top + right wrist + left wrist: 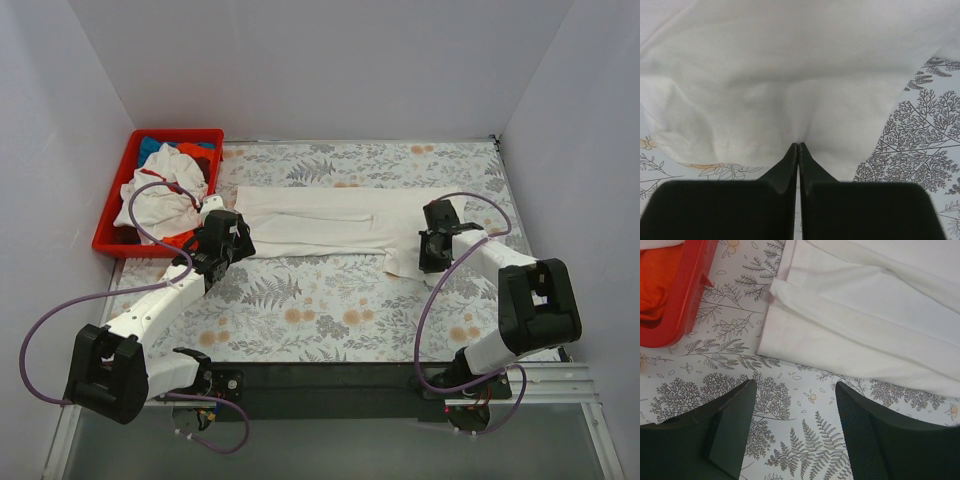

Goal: Fold and stack the t-shirts
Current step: Fold the tshirt

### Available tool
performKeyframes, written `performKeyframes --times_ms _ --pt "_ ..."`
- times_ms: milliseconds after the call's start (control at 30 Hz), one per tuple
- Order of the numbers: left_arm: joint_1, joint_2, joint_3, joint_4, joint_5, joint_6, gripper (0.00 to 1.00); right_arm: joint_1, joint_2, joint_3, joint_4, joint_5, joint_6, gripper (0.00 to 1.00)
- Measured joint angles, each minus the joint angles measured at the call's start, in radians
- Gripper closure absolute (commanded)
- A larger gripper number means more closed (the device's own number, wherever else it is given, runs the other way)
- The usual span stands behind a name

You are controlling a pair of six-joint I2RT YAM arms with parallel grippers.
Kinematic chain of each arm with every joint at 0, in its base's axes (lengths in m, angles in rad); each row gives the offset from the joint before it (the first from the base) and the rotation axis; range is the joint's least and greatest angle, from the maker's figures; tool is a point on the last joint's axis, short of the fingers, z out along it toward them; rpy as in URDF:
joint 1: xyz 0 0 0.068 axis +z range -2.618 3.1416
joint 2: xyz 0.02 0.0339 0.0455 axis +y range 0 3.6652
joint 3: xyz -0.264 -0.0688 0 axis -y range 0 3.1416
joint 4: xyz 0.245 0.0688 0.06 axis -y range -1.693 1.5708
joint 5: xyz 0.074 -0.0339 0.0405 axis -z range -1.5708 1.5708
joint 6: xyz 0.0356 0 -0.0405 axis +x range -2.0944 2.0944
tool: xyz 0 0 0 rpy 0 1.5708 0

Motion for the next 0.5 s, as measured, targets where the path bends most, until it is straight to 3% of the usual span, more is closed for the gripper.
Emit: performKeyframes --times_ms 133,300,500 --pt "0.000 0.002 0.000 0.000 -0.005 0.000 0.37 0.003 0.000 0.089 -0.061 0.009 -0.018 0.99" --pt "0.000 0.014 0.000 0.000 -0.010 0.003 0.37 0.003 0.009 0.311 -0.077 0.010 -0.054 0.99" --pt "0.000 0.027 0.000 0.000 -0.013 0.003 0.37 0.003 0.170 0.613 -0.055 0.014 -0.101 0.99"
